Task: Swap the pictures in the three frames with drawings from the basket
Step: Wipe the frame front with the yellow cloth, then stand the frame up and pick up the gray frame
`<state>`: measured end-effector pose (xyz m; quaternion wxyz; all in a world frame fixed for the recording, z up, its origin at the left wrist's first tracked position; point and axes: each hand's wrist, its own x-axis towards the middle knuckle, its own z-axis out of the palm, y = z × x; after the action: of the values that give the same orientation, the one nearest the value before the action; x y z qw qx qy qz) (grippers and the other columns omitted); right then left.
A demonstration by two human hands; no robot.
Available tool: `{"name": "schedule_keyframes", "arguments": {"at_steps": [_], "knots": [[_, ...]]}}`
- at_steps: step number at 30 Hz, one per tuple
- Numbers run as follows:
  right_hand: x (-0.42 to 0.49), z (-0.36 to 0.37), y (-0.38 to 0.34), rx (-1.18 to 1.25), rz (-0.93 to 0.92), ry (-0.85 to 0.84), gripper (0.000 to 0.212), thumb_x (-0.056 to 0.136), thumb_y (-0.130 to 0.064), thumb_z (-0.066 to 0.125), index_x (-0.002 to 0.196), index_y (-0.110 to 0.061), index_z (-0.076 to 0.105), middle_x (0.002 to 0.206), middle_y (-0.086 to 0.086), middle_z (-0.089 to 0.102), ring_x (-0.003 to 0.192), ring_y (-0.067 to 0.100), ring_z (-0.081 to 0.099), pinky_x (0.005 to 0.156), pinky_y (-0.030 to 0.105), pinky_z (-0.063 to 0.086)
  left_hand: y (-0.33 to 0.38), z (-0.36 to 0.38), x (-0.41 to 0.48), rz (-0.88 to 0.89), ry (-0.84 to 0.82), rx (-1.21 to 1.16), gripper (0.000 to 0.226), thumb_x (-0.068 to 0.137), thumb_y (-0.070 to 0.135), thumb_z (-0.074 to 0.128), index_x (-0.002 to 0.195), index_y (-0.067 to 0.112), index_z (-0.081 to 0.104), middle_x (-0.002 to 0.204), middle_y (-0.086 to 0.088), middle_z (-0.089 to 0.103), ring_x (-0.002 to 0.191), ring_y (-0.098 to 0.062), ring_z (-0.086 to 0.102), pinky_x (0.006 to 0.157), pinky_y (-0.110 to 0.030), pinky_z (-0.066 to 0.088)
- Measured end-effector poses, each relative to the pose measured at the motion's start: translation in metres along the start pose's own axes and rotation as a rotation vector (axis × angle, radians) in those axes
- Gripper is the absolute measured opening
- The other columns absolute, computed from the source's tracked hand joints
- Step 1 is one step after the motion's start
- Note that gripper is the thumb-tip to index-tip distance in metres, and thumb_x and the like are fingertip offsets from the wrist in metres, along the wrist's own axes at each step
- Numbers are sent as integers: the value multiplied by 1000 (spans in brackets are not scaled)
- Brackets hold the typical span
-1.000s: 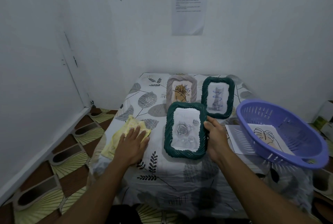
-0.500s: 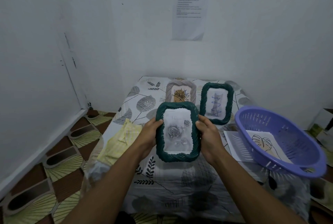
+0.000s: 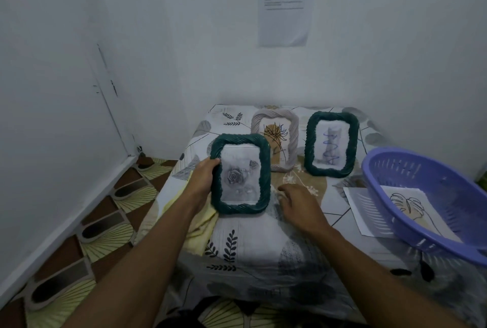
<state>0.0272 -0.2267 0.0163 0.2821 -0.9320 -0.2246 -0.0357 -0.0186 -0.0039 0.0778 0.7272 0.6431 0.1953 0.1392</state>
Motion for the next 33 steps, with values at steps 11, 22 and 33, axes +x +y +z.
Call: {"name": "schedule_keyframes", "arguments": {"at_steps": [11, 22, 33], "knots": [[11, 26, 22, -252, -30, 11, 43, 98, -35, 42, 137, -21, 48, 146, 3, 45, 133, 21, 38, 111, 41, 28, 25, -16, 81, 23, 69, 52, 21, 96, 20, 45, 82, 12, 58, 72, -4, 62, 65, -15, 59, 58, -26, 46], [13, 31, 27, -274, -48, 47, 46, 93, -38, 37, 131, -19, 55, 140, 5, 52, 128, 23, 47, 107, 43, 33, 20, -13, 133, 1, 71, 72, 25, 95, 22, 45, 76, 12, 59, 70, -7, 63, 65, -19, 59, 64, -30, 46], [14, 32, 26, -289, -46, 46, 49, 93, -40, 32, 133, -21, 53, 142, 2, 50, 130, 19, 44, 109, 41, 29, 13, -14, 155, -5, 71, 24, 25, 96, 22, 42, 78, 12, 58, 72, -6, 65, 70, -20, 60, 69, -31, 49]]}}
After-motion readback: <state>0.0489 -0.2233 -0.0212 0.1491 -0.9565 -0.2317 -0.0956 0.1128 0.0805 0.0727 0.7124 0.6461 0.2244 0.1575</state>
